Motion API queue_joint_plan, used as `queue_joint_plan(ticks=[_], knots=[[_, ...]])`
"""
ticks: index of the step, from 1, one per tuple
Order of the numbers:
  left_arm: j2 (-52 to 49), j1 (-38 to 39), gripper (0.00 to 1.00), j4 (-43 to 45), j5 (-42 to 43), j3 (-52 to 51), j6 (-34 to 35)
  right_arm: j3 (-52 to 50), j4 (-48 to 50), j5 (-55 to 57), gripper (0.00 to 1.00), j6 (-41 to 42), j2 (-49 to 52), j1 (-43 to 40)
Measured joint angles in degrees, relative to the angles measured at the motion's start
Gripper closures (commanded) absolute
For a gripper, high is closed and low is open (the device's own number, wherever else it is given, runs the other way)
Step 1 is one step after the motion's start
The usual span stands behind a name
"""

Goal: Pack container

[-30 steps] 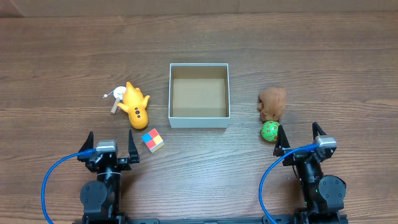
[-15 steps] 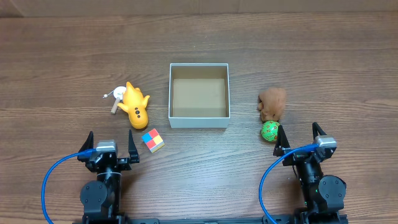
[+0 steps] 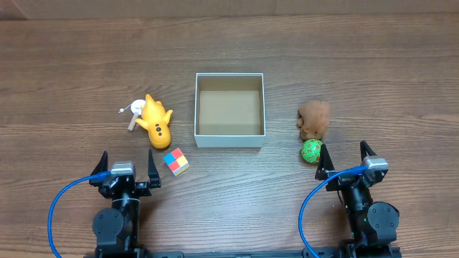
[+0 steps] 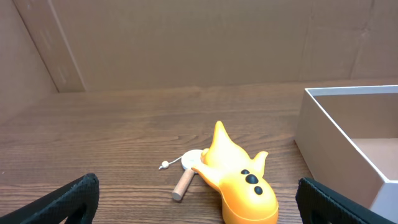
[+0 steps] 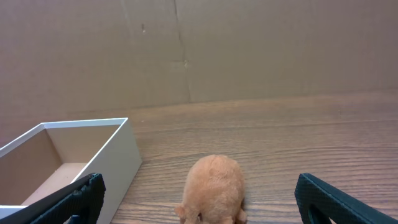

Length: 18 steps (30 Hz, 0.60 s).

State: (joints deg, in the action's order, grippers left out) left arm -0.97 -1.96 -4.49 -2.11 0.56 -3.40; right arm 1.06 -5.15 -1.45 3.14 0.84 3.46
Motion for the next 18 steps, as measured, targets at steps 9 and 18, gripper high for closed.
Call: queue_joint_plan(ticks=[9, 18], knots=[[0.0, 0.0, 0.00, 0.0, 0.0, 0.0, 0.0, 0.0, 0.1, 0.4, 0.00, 0.0, 0.0, 0.0], [0.0, 0.0, 0.00, 0.0, 0.0, 0.0, 0.0, 2.5, -5.9, 0.3, 0.00, 1.8, 0.2, 0.0]])
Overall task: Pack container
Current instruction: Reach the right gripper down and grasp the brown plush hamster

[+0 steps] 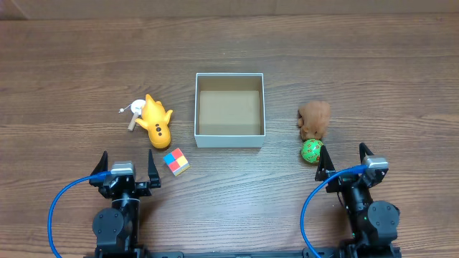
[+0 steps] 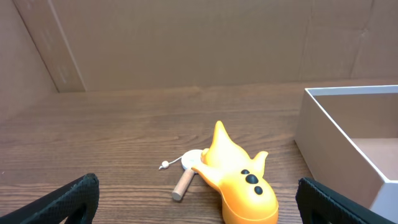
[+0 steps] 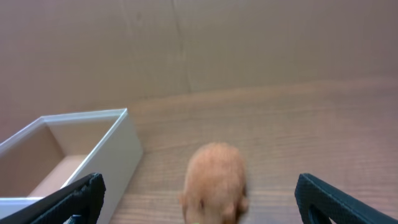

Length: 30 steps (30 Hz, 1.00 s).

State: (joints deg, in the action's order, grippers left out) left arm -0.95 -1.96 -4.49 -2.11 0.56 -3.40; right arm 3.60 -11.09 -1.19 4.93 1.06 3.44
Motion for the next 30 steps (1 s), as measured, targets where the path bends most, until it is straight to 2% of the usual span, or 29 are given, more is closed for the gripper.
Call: queue_joint_plan(ticks=[5, 9, 13, 14, 17, 21, 24, 30], knots=[[0.0, 0.0, 0.00, 0.0, 0.0, 0.0, 0.0, 12.7, -7.8, 1.4, 0.00, 0.7, 4.6, 0.0], [0.0, 0.0, 0.00, 0.0, 0.0, 0.0, 0.0, 28.3, -15.5, 1.9, 0.00, 0.9, 15.1, 0.0], [0.0, 0.0, 0.00, 0.1, 0.0, -0.1, 0.0, 44.8, -24.9, 1.9, 0.00, 1.0, 30.8, 0.0], [0.0, 0.0, 0.00, 0.0, 0.0, -0.1, 0.0, 51.8, -29.7, 1.7, 0.00, 1.1, 37.5, 0.0], [0.0, 0.0, 0.00, 0.2, 0.0, -0.1, 0.0, 65.3, -42.4, 1.5, 0.00, 1.0, 49.5, 0.0], [0.0, 0.0, 0.00, 0.1, 0.0, -0.1, 0.0, 80.8, -49.0, 1.4, 0.00, 1.0, 63.0, 0.0], [0.0, 0.0, 0.00, 0.1, 0.0, -0.1, 0.0, 85.4, -49.0, 1.4, 0.00, 1.0, 68.7, 0.0], [0.0, 0.0, 0.00, 0.0, 0.0, -0.1, 0.0, 86.3, -49.8, 1.4, 0.00, 1.0, 77.1, 0.0]])
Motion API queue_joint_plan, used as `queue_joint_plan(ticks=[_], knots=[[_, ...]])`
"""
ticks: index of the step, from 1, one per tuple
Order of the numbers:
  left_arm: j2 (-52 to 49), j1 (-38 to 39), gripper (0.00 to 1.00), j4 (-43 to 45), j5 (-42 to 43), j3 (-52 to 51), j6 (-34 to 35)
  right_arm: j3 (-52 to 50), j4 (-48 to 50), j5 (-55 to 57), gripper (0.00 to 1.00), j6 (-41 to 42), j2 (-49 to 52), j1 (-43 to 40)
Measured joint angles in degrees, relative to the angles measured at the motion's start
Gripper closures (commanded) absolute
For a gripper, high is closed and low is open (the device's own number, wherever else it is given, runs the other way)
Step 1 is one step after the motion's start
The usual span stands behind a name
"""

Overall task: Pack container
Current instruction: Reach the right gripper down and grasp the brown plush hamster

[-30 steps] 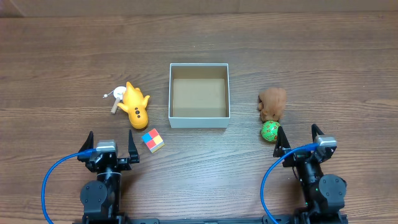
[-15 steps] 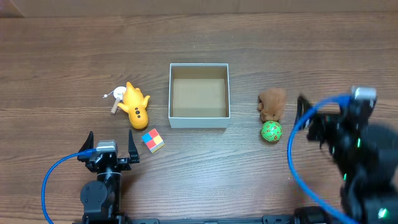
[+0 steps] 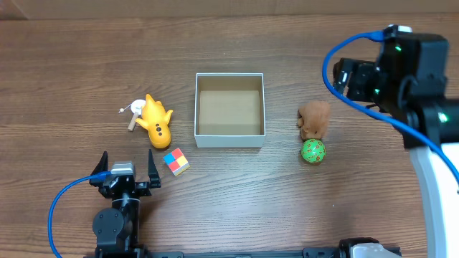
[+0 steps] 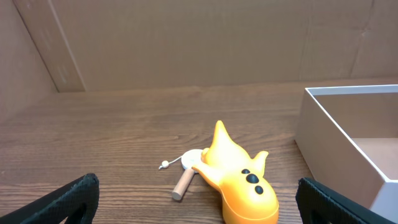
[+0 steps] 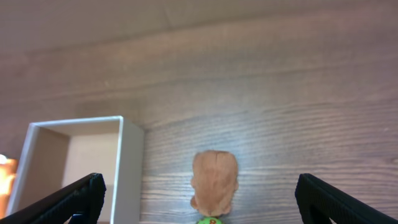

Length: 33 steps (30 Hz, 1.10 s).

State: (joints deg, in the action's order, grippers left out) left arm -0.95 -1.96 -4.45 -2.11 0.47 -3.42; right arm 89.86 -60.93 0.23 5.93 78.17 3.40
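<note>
An open white box (image 3: 229,139) stands mid-table with nothing in it; its wall also shows in the left wrist view (image 4: 348,134) and the right wrist view (image 5: 131,168). Left of it lie a yellow toy (image 3: 156,122) (image 4: 239,180) and a coloured cube (image 3: 176,161). To the right of the box are a brown plush (image 3: 314,118) (image 5: 214,179) and a green ball (image 3: 313,151). My left gripper (image 3: 124,172) (image 4: 198,202) rests open near the front edge, facing the yellow toy. My right gripper (image 3: 362,77) (image 5: 199,202) hangs open, high over the plush.
A small wooden stick with a white disc and bead (image 3: 132,111) (image 4: 185,183) lies against the yellow toy. Cardboard walls rise behind the table in the left wrist view. Blue cables loop from both arms.
My right arm has gone from resting at the front right edge to high over the back right of the table, looking down on the plush and box. The left arm and all objects are unmoved.
Both grippers sat open at the front edge, left facing the yellow toy, right facing the plush. A moment later the right wrist view was blurred and slightly changed. Now the right gripper is raised above the plush, still open and holding nothing.
</note>
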Motion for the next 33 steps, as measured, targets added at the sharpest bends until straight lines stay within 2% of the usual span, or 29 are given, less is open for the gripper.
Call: queue_joint_plan(ticks=[15, 24, 30, 31, 32, 33], knots=[[0.0, 0.0, 0.00, 0.0, 0.0, 0.0, 0.0, 0.1, -0.3, 0.0, 0.00, -1.1, 28.8, 0.0], [0.0, 0.0, 0.00, 0.0, 0.0, 0.0, 0.0, -2.9, -1.2, 0.0, 0.00, -1.0, 30.3, 0.0], [0.0, 0.0, 0.00, 0.0, 0.0, 0.0, 0.0, -11.4, 5.0, -0.1, 0.00, -0.6, 30.3, 0.0], [0.0, 0.0, 0.00, 0.0, 0.0, 0.0, 0.0, -12.3, 6.2, -0.3, 0.01, -0.5, 30.3, 0.0], [0.0, 0.0, 0.00, 0.0, 0.0, 0.0, 0.0, -13.5, 7.7, -0.3, 0.09, -0.5, 30.3, 0.0], [0.0, 0.0, 0.00, 0.0, 0.0, 0.0, 0.0, -14.3, 8.9, -0.4, 0.25, -0.4, 30.3, 0.0]])
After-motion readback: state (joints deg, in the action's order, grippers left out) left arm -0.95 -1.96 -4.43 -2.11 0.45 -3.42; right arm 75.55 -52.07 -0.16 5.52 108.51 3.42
